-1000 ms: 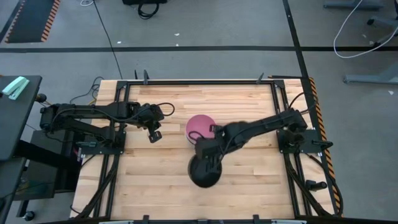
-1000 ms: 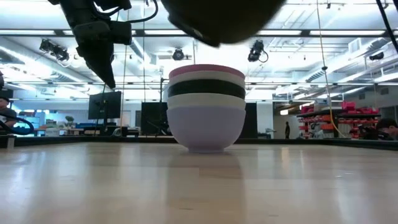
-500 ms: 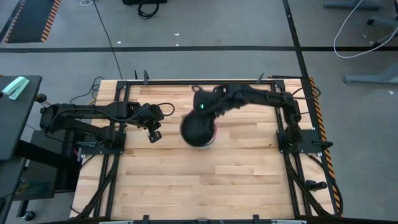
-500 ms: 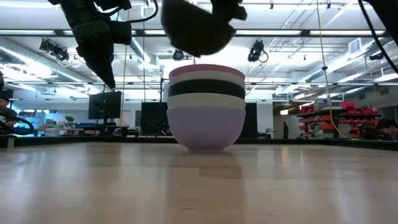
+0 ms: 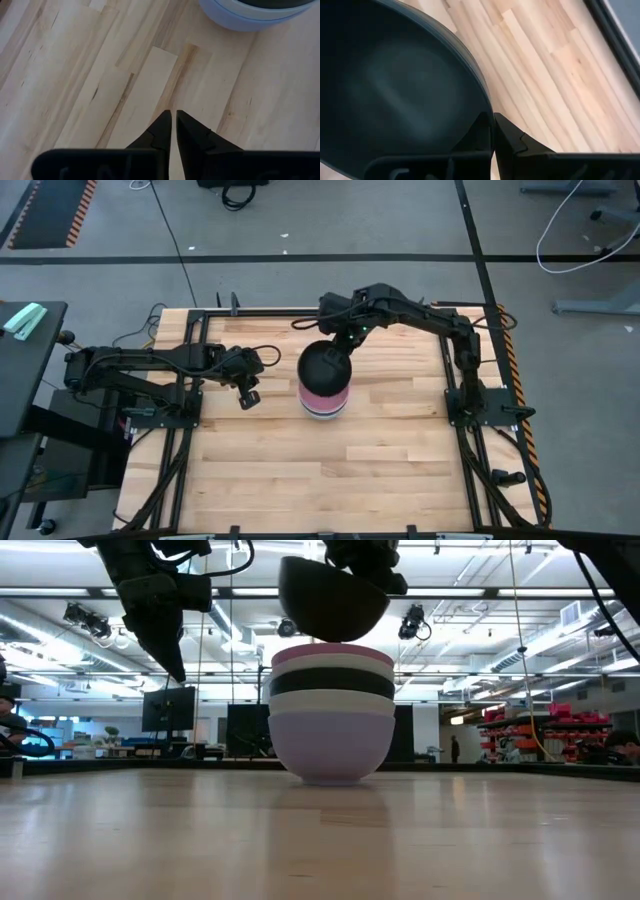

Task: Nest bowls inside each other
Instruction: Stack the black bowl on top of the pink bowl

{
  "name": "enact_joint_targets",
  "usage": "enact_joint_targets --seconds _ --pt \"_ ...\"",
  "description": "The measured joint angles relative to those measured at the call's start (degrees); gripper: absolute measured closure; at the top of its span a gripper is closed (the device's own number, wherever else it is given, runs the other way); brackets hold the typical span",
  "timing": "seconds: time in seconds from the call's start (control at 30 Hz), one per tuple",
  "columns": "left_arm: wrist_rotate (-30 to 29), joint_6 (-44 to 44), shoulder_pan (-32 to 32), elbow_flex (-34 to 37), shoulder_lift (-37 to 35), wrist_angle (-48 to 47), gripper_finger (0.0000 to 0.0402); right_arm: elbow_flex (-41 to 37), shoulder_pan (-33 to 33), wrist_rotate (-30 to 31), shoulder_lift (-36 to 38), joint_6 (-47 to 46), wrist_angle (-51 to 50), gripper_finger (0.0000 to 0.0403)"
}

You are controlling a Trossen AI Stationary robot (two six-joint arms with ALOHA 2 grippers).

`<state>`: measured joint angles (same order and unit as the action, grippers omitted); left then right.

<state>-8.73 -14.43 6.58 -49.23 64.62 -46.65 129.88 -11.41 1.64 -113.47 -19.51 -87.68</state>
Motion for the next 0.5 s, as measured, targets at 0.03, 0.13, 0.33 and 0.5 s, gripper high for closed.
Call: enact_joint_targets --seconds 0.03,0.13,0.33,0.5 --pt "0.0 -0.14 -0.01 0.0 0.0 0.0 0.0369 0.0 -0.1 0.04 0.0 -0.02 -0.14 0.0397" --pt "0.0 -0.14 -0.01 0.0 0.0 0.0 0.0374 0.0 0.4 0.06 0.0 -0.42 -1.17 0.0397" --pt "0.0 -0.13 -0.01 0.0 0.0 0.0 0.0376 -0.87 2.37 -0.2 -0.57 -1.51 -2.24 0.0397" --pt "0.0 -0.44 -0.01 0.0 0.0 0.02 0.0367 -4.71 2.99 -0.15 -0.55 -1.86 -1.83 0.0397"
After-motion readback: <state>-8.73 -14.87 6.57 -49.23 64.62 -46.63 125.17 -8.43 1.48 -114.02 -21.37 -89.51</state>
